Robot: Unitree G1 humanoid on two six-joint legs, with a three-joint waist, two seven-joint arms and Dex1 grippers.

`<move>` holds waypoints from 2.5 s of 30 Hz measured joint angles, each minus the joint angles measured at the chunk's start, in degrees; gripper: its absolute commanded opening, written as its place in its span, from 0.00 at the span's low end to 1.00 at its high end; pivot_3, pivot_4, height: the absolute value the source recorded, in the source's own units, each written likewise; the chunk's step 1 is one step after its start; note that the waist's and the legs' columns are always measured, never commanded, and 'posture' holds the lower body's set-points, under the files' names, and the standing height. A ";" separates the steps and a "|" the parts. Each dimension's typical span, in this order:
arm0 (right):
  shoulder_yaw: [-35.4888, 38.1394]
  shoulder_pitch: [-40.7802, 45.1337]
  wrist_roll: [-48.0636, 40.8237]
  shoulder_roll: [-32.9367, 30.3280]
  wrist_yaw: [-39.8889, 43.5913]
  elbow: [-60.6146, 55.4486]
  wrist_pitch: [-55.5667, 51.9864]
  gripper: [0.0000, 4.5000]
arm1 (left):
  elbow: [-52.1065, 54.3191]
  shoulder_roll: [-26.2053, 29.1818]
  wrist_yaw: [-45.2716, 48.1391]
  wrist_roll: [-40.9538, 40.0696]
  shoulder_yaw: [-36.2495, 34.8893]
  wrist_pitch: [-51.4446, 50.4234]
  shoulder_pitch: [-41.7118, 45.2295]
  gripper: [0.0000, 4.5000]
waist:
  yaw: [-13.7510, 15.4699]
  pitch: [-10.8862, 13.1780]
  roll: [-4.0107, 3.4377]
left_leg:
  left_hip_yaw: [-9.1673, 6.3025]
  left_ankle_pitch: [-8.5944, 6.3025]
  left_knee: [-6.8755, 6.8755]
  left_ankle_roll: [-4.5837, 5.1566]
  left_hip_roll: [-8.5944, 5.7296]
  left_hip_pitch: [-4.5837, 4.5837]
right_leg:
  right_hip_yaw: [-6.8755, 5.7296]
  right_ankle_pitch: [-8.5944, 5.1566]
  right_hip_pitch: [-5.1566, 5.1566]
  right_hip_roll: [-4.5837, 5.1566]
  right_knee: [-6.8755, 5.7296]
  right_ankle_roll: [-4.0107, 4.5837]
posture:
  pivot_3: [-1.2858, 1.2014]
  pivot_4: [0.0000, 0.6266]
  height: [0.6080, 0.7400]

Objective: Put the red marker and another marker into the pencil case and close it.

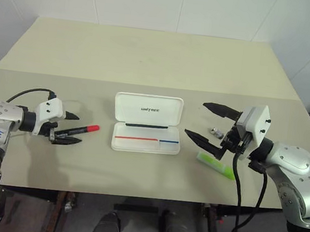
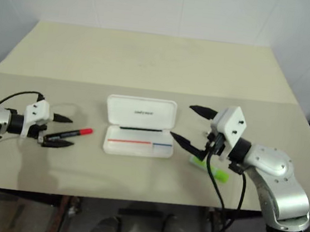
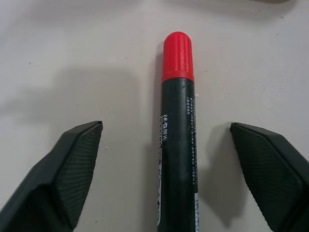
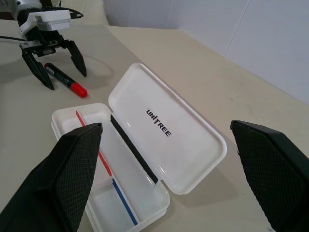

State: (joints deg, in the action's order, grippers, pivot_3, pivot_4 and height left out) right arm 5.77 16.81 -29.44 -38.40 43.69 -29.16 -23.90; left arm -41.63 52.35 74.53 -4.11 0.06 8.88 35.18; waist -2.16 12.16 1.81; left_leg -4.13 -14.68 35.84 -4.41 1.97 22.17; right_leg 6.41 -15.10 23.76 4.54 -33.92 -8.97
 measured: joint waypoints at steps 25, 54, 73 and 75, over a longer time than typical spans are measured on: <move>0.16 0.66 -0.06 -0.09 -0.22 0.14 0.09 1.00 | 20.89 0.25 -1.13 -9.32 -7.36 -8.35 -14.96 0.11 | 0.28 0.00 -0.01 | 0.00 0.17 -0.02 0.13 0.02 0.04 | 0.02 -0.02 -0.02 0.00 0.16 0.54 | 0.52 0.24 1.00; 1.55 -4.95 0.05 0.59 -4.58 -4.74 -0.47 1.00 | 35.64 -13.65 -2.86 -9.90 7.90 -20.11 0.15 0.11 | -0.04 0.00 0.00 | 0.00 0.16 0.07 0.13 0.00 0.05 | 0.04 -0.03 -0.06 -0.02 0.20 0.45 | 0.52 0.24 1.00; 3.64 -7.35 -0.23 0.64 -8.41 -8.63 -2.54 1.00 | 20.34 -21.75 -9.35 0.41 12.23 -9.94 7.71 0.11 | 0.55 0.00 0.01 | -0.01 0.16 0.11 0.13 -0.02 0.11 | 0.05 0.00 -0.10 -0.02 0.31 0.40 | 0.52 0.24 1.00; 3.64 -7.36 -0.27 0.64 -8.49 -9.14 -2.57 1.00 | 20.29 -22.83 -9.60 0.94 12.73 -9.92 7.72 0.11 | 0.55 0.00 0.01 | -0.01 0.16 0.11 0.13 -0.03 0.12 | 0.05 0.04 -0.10 -0.02 0.31 0.33 | 0.52 0.24 1.00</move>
State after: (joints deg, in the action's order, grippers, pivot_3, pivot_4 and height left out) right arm 9.42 9.45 -29.71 -37.76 35.19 -38.29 -26.47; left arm -21.34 29.51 64.93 -3.17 12.79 -1.04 42.91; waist -1.61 12.15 1.82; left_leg -4.13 -14.52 35.95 -4.29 1.95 22.29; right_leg 6.46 -15.06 23.66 4.53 -33.61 -8.64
